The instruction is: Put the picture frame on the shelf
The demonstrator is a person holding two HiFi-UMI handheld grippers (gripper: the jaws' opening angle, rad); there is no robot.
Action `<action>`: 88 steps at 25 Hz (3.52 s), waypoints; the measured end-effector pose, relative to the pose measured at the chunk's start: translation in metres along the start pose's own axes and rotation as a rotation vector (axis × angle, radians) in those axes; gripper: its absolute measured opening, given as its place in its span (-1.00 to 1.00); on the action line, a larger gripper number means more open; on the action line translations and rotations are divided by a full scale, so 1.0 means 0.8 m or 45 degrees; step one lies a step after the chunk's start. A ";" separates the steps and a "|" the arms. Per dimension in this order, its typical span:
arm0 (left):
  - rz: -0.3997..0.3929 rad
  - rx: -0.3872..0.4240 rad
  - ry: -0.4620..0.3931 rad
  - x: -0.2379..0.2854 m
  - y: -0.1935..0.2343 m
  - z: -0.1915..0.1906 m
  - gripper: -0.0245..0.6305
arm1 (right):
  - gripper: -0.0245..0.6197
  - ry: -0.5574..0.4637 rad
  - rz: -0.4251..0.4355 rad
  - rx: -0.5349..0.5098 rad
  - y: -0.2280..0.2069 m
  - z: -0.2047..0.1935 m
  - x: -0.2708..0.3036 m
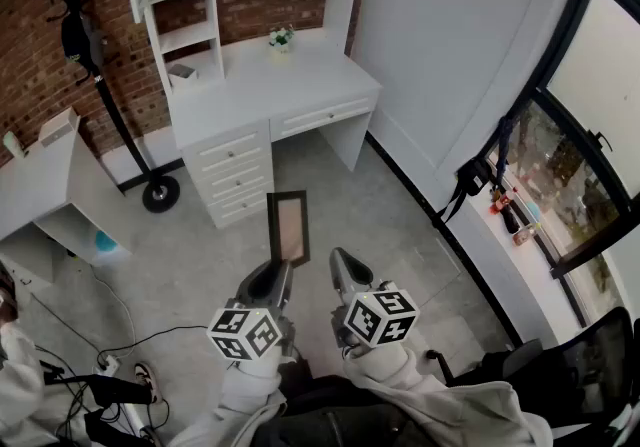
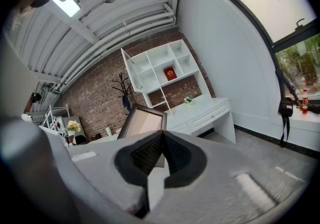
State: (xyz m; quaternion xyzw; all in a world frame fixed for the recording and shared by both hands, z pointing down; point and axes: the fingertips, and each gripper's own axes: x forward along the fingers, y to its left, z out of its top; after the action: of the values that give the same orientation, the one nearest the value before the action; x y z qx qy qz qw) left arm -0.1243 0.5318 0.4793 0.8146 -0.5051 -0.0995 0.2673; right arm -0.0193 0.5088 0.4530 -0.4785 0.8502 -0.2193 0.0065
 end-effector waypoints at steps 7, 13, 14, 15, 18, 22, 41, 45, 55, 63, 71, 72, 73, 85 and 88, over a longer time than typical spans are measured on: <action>0.007 0.015 0.027 0.004 -0.001 -0.004 -0.71 | -0.92 -0.025 0.000 -0.009 -0.002 0.009 0.002; -0.003 -0.020 0.006 -0.004 0.012 0.008 -0.71 | -0.92 -0.038 -0.024 0.031 0.004 0.008 0.013; -0.008 -0.029 0.001 -0.006 0.014 0.010 -0.71 | -0.92 -0.042 -0.029 0.036 0.005 0.007 0.015; -0.014 -0.037 -0.003 -0.007 0.017 0.011 -0.71 | -0.92 -0.045 -0.035 0.041 0.006 0.006 0.017; -0.041 -0.067 -0.004 -0.011 0.024 0.015 -0.71 | -0.92 -0.051 -0.051 0.065 0.011 -0.001 0.021; -0.086 -0.093 0.004 -0.011 0.030 0.020 -0.71 | -0.92 -0.044 -0.059 0.101 0.018 -0.009 0.027; -0.067 -0.141 -0.042 0.167 0.102 0.085 -0.71 | -0.92 -0.028 -0.022 0.074 -0.076 0.059 0.194; -0.067 -0.114 -0.045 0.229 0.111 0.107 -0.71 | -0.92 -0.039 -0.026 0.054 -0.113 0.095 0.241; -0.069 -0.071 -0.044 0.356 0.130 0.126 -0.71 | -0.92 -0.062 -0.030 0.056 -0.201 0.144 0.322; -0.090 -0.089 -0.049 0.432 0.139 0.131 -0.70 | -0.92 -0.065 -0.034 0.035 -0.254 0.168 0.362; -0.097 -0.102 -0.051 0.473 0.138 0.123 -0.70 | -0.92 -0.062 -0.028 0.054 -0.288 0.170 0.378; -0.099 -0.103 -0.046 0.474 0.136 0.120 -0.71 | -0.92 -0.059 -0.028 0.061 -0.289 0.167 0.378; -0.099 -0.105 -0.039 0.475 0.135 0.118 -0.70 | -0.92 -0.053 -0.028 0.070 -0.291 0.164 0.378; -0.104 -0.122 0.002 0.502 0.143 0.110 -0.70 | -0.92 -0.027 -0.049 0.120 -0.314 0.155 0.396; -0.124 -0.118 0.007 0.522 0.145 0.114 -0.71 | -0.92 -0.040 -0.061 0.126 -0.328 0.162 0.407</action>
State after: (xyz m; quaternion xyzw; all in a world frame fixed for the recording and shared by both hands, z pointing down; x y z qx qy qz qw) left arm -0.0569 0.0946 0.5102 0.8252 -0.4590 -0.1334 0.3009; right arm 0.0457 0.0784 0.4999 -0.5011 0.8265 -0.2536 0.0383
